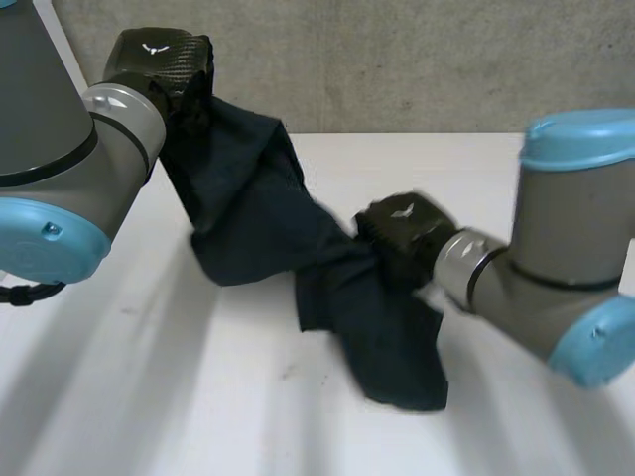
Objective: Fold the shorts.
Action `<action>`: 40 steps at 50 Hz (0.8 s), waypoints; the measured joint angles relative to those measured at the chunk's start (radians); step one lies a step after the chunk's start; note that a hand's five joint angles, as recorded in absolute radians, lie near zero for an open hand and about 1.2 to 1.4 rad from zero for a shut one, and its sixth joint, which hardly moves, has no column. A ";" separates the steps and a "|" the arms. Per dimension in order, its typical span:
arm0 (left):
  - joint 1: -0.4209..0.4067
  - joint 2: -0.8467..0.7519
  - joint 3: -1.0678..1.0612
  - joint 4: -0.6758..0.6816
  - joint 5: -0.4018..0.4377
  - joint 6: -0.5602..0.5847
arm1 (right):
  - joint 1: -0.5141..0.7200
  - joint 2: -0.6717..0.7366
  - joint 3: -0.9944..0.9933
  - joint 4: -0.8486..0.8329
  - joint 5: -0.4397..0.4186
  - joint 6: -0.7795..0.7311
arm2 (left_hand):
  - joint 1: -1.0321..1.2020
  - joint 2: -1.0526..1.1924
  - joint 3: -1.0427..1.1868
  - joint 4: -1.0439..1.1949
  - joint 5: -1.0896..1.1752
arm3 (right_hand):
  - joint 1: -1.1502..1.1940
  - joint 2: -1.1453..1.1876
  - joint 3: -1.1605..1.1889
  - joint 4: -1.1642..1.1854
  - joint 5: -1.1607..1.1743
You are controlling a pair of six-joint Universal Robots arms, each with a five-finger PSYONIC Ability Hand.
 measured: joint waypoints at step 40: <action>-0.038 0.173 -0.164 -0.020 0.014 0.000 | -0.097 0.220 -0.309 -0.059 -0.022 0.327 | 0.000 0.001 0.000 0.000 0.000 | -0.701 -0.881 -0.902 -0.895 -0.873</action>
